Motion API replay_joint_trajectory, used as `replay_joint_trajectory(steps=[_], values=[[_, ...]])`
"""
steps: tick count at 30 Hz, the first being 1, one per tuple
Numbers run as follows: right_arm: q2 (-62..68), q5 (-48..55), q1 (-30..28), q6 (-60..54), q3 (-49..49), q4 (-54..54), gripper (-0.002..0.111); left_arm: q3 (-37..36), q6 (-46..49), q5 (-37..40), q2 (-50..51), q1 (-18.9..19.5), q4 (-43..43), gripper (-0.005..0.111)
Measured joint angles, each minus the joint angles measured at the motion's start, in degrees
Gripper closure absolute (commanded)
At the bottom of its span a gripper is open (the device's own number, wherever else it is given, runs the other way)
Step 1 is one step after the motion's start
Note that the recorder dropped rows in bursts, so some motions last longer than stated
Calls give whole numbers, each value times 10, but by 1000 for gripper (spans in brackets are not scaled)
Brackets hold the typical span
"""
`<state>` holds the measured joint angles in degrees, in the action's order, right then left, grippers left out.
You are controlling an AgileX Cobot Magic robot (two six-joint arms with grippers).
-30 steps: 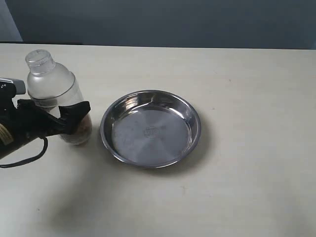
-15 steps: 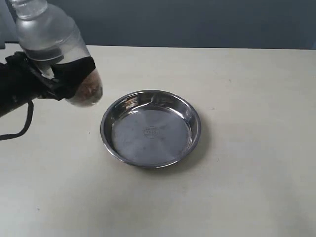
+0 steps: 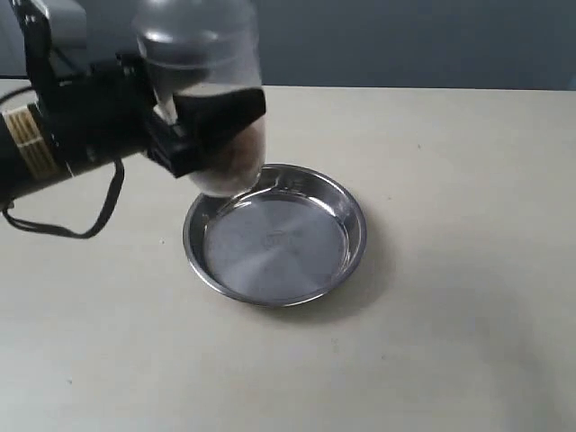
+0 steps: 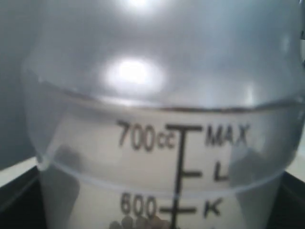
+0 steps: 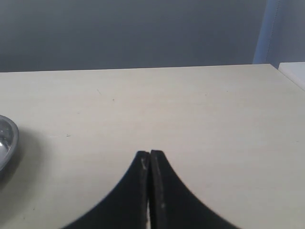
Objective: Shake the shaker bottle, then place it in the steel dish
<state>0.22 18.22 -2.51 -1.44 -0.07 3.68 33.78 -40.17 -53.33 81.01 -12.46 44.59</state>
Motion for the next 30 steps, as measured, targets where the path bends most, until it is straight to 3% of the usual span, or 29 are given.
replay_joint_trajectory(steps=[3, 6, 13, 18, 22, 25, 30], values=[[0, 0, 0, 0, 0, 0, 109, 12, 29, 81, 3, -44, -26, 106], [0, 0, 0, 0, 0, 0, 109, 3, 39, 133, 45, -65, -22, 106], [0, 0, 0, 0, 0, 0, 109, 37, 96, 62, 11, -66, -95, 106], [0, 0, 0, 0, 0, 0, 109, 54, 101, 82, 21, -70, -124, 107], [0, 0, 0, 0, 0, 0, 109, 30, 65, 95, 89, -70, -82, 107], [0, 0, 0, -1, 0, 0, 109, 50, 65, 86, 64, -76, -82, 107], [0, 0, 0, -1, 0, 0, 109, 61, 89, 147, 85, -93, -108, 107]])
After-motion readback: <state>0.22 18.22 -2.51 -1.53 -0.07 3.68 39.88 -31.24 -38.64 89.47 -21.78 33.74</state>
